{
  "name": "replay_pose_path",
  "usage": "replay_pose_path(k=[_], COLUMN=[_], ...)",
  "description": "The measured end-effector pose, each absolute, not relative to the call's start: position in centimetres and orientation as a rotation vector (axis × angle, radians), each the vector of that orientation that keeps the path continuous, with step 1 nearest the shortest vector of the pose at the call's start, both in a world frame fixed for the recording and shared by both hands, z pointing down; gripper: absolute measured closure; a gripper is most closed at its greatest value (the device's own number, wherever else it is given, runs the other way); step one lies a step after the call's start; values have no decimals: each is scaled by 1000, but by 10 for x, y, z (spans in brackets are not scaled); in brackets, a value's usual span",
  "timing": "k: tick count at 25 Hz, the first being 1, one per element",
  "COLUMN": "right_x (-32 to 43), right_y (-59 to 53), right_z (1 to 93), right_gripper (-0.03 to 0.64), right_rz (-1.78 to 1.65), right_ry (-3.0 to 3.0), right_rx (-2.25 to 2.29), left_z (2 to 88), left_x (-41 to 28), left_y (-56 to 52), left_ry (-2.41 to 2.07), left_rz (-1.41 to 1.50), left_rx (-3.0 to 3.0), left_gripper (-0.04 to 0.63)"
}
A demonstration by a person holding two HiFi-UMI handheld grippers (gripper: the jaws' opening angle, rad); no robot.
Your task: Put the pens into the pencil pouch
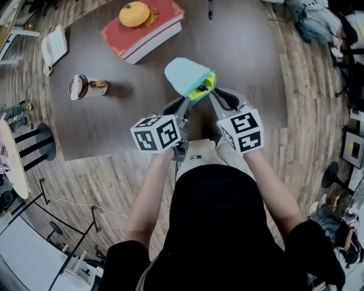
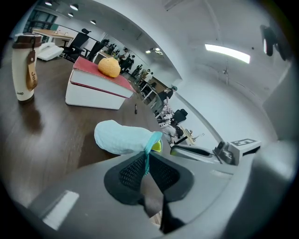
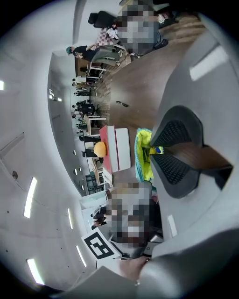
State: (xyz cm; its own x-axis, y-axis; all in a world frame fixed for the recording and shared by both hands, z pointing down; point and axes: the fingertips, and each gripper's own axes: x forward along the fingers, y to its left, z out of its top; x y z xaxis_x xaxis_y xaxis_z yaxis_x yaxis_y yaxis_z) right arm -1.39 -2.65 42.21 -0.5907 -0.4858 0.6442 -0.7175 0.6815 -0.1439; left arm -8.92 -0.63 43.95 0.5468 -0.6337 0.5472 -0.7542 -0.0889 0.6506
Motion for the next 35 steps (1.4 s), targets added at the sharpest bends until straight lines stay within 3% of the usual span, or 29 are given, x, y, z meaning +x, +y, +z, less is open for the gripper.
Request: replay_pose_path(k=[35], right_x=[56], right_y=[7], right_z=[348], right_gripper=[571], right_rz=[372], right_ry=[-2506], right_rx=[994], left_z=[357], left_x=[-59], left_y=[40], left_ry=[-1373], left_rz=[21], left_rx=[1882], left_gripper=[571])
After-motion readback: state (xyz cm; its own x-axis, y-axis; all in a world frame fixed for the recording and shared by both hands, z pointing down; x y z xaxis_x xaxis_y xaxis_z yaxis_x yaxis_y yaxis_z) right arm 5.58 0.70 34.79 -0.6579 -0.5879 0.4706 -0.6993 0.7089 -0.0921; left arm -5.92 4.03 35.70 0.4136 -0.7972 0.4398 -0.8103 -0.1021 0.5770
